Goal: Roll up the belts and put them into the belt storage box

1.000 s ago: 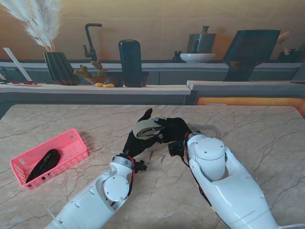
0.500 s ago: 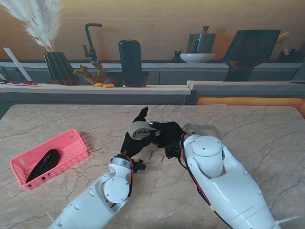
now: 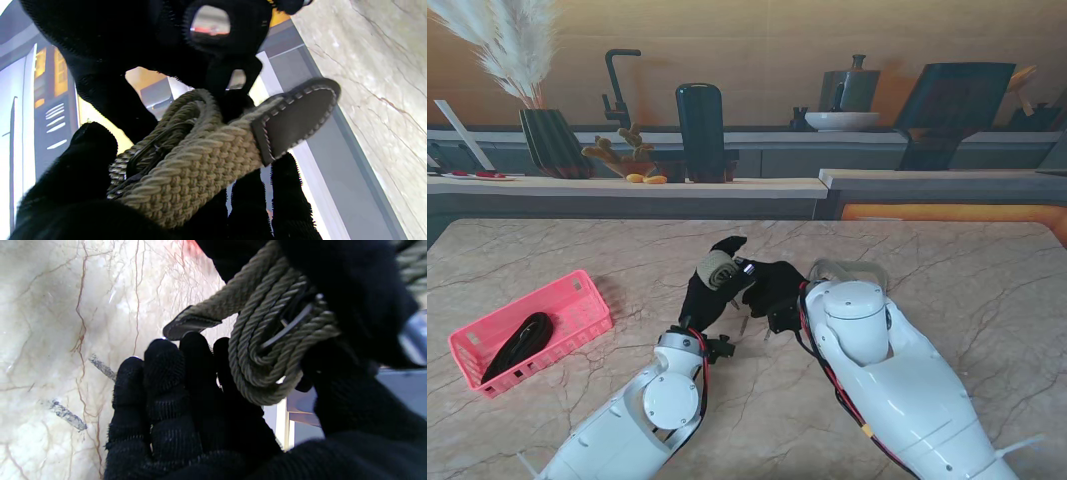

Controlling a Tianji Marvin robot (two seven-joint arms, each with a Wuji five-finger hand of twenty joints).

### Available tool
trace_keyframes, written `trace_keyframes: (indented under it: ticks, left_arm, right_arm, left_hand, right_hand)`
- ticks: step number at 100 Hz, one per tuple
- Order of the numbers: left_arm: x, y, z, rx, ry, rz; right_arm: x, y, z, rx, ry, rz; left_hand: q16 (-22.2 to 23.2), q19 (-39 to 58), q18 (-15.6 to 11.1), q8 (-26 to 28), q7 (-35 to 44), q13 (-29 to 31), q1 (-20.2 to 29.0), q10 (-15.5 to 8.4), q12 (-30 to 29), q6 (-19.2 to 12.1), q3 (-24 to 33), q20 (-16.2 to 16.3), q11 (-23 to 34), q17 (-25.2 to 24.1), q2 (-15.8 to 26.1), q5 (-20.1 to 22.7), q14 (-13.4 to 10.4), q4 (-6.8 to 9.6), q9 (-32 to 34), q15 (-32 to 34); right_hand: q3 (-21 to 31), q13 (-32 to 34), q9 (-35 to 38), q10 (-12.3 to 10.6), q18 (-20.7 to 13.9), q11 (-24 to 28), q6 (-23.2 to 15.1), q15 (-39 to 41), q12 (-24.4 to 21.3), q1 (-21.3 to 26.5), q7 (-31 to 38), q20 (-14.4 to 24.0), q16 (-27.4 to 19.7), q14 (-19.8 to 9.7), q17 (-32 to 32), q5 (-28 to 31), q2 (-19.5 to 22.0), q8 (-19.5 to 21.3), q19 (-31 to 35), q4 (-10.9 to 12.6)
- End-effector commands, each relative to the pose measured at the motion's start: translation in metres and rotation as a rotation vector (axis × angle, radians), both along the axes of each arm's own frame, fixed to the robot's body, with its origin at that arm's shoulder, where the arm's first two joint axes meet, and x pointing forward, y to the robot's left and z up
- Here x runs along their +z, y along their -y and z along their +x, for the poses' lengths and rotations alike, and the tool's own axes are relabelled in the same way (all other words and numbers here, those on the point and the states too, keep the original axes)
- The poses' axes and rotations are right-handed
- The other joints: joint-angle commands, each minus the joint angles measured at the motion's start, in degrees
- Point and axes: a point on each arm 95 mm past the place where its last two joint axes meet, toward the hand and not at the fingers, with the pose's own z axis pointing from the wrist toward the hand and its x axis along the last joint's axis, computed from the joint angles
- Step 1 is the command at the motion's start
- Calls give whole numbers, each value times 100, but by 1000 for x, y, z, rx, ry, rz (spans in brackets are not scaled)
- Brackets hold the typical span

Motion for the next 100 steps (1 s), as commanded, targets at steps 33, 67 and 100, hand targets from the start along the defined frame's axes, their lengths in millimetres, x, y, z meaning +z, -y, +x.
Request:
trace_keyframes:
  ticks: [33,67,100]
  left_arm:
    - [21,16,-2,6,45,-46]
    - [38,-3,0,48,96,-24]
    - [63,-38,7,28,92,66]
  right_arm:
    - [-14,-10,-8,34,-32,-30]
    - [-21,7,-8,0,81,-176]
    - [-21,30,-24,-66,186,-225]
  left_hand:
    - [137,607,31,-147,1787,663,2950,-395,218,-176,-1976,295,588,226,1441,1106,-272,59,1611,520]
    - [299,1453,67,-372,1838,1779,3228,-18,182,164,-1894,635,876,1074,1064,1376,148,144,2500,1399]
    - [564,1709,398,-305,1678,2290,3825,122,516,256,-1645,664,1101,1597,466,1537,418,287,2865,1634]
  right_hand:
    - [501,-304,-240,209,76,-300,-1045,-432,-199,645,458,-18,-212,12,-200,188,-34,-53,-96,674]
    - [671,-442,-406,236,116,-420,-923,-617,-278,115,-251,-39,-325,38,-256,327,-94,251,-173,737]
    - [683,-431,-380,227,99,-444,-956,-646,-298,87,-313,-39,-349,51,-249,361,-88,347,-174,731]
